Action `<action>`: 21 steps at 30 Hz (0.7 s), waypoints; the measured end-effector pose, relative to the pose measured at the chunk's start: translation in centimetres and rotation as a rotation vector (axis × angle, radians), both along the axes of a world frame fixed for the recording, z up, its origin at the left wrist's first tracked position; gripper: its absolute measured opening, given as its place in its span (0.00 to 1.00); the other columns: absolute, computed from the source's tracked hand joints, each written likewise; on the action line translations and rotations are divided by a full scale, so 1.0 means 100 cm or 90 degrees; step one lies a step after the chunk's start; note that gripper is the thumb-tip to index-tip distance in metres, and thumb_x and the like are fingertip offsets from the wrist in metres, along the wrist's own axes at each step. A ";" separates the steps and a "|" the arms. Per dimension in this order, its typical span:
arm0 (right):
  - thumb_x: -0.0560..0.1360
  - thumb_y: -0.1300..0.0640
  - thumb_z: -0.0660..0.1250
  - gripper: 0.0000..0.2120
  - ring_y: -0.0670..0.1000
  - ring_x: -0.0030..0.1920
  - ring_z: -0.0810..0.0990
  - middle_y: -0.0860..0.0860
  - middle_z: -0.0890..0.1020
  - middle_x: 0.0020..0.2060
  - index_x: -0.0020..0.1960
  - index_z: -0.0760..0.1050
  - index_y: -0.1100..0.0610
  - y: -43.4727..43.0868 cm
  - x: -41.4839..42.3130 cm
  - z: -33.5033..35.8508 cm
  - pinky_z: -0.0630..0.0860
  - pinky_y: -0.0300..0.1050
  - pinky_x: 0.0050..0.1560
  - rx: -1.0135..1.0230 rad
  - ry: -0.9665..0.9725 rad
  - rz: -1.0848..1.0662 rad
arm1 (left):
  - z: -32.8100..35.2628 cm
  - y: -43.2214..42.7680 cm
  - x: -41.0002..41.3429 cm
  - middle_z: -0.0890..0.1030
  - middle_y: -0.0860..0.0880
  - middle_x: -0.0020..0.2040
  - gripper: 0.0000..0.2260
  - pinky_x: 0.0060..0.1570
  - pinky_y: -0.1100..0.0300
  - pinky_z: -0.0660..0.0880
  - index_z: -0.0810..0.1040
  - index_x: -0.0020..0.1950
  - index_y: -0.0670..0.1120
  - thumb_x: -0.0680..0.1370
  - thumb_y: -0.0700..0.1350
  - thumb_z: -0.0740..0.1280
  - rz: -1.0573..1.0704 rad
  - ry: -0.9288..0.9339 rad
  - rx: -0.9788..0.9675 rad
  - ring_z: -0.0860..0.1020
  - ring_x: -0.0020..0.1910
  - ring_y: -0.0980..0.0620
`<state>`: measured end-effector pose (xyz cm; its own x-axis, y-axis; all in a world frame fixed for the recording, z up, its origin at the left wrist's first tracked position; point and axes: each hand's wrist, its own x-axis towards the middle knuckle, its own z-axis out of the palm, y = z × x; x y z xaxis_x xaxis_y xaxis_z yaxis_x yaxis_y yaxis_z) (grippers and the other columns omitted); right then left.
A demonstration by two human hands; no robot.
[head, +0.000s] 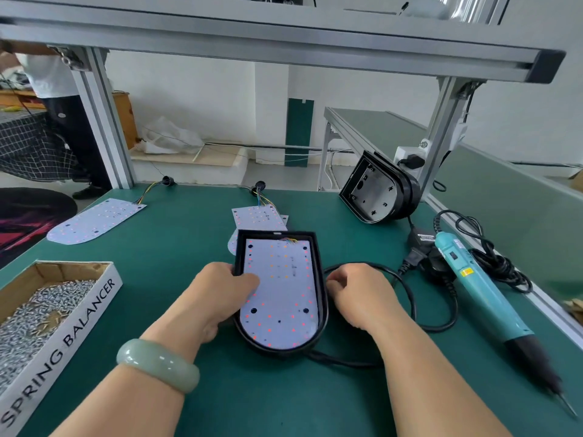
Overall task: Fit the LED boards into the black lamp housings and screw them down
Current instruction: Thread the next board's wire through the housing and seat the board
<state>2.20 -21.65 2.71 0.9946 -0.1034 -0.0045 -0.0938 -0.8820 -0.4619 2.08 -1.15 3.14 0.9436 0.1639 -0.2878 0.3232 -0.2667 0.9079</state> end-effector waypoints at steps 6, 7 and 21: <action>0.77 0.56 0.64 0.08 0.48 0.41 0.79 0.44 0.82 0.37 0.44 0.82 0.53 0.001 0.000 0.003 0.70 0.35 0.40 0.205 -0.176 -0.032 | 0.005 -0.003 -0.005 0.82 0.56 0.31 0.07 0.31 0.64 0.73 0.81 0.40 0.47 0.74 0.49 0.68 -0.064 -0.094 0.138 0.80 0.32 0.53; 0.77 0.56 0.64 0.08 0.46 0.39 0.78 0.41 0.81 0.35 0.42 0.81 0.52 0.001 -0.002 0.008 0.68 0.30 0.37 0.227 -0.224 -0.045 | 0.007 -0.001 -0.006 0.83 0.58 0.32 0.07 0.33 0.62 0.74 0.81 0.40 0.50 0.74 0.52 0.69 -0.061 -0.111 0.151 0.80 0.34 0.55; 0.77 0.56 0.64 0.07 0.49 0.42 0.80 0.43 0.82 0.37 0.42 0.78 0.48 -0.019 -0.004 0.025 0.75 0.44 0.46 0.342 -0.311 -0.132 | 0.038 0.107 -0.018 0.82 0.51 0.37 0.06 0.44 0.52 0.77 0.80 0.41 0.55 0.76 0.46 0.66 0.163 -0.219 0.370 0.80 0.37 0.44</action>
